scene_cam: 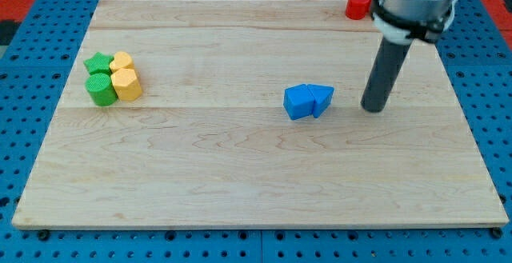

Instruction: Push the blue triangle to the bottom of the red star

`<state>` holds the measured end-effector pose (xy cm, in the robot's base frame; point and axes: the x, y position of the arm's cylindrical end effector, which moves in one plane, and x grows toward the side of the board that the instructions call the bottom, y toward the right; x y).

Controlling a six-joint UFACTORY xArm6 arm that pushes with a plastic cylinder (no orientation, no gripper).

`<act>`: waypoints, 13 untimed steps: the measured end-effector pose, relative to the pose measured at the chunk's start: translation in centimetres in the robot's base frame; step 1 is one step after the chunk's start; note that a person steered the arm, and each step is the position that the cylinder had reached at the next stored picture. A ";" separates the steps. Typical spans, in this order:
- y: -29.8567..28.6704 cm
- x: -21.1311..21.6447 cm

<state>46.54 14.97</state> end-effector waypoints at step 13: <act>7.1 -10.7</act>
<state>35.80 22.05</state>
